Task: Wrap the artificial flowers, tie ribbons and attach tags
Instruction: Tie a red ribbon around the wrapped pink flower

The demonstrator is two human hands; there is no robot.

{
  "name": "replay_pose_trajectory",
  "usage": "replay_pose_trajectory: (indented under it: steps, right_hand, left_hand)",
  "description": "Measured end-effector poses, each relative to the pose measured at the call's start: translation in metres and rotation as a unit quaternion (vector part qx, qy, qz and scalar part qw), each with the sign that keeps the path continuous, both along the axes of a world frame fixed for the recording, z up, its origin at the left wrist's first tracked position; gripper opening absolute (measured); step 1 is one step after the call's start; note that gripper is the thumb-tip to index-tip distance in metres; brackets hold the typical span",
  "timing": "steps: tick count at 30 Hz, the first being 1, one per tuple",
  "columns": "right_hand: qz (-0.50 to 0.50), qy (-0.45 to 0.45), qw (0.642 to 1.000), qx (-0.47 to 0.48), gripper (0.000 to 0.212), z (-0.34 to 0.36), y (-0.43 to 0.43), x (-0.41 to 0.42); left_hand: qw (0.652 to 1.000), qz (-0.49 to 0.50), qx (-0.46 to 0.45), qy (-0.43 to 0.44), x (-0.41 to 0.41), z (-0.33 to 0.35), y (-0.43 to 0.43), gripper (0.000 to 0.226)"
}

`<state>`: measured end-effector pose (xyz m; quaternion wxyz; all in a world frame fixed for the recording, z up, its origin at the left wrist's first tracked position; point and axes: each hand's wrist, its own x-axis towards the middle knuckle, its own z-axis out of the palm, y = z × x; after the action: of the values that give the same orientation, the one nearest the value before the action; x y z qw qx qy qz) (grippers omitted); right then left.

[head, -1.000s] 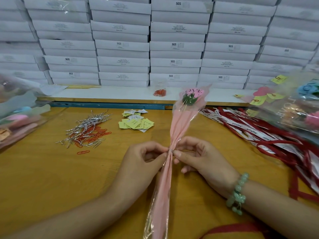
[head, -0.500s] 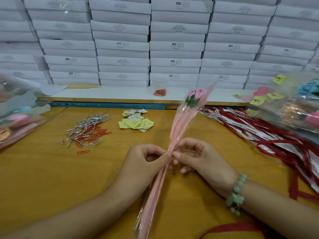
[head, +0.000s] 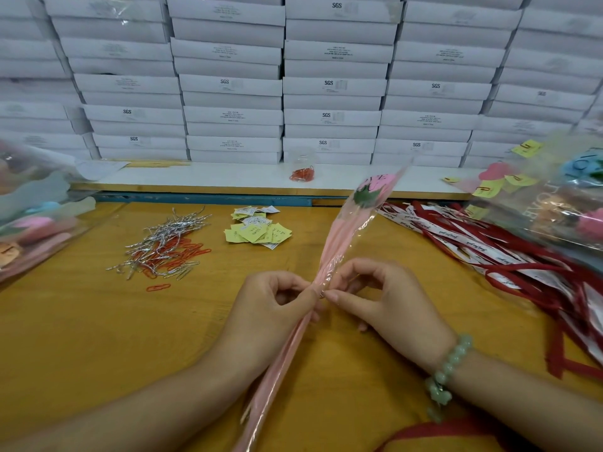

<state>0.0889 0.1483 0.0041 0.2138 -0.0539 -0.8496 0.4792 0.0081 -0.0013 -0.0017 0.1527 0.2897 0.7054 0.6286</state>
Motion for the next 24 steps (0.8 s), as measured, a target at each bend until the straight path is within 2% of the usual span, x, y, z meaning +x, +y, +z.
replay_pose_trajectory:
  steps: [6,13,17,24]
  right_hand:
    - [-0.012,0.059,0.986,0.158,0.009,0.004,-0.001,0.004]
    - [0.002,0.056,0.966,0.253,0.008,0.005,-0.002,0.008]
    - [0.01,0.046,0.946,0.321,0.009,0.006,-0.003,0.01]
    - [-0.02,0.091,0.91,0.405,0.01,0.013,-0.009,0.012]
  left_hand:
    - [1.0,0.002,-0.004,0.004,0.0,0.0,-0.001,0.018]
    - [1.0,0.007,-0.009,0.013,0.0,0.0,-0.001,0.028]
    - [1.0,0.003,-0.011,0.008,-0.002,-0.001,-0.001,0.024]
    - [1.0,-0.008,-0.016,0.009,-0.004,-0.004,0.0,0.022]
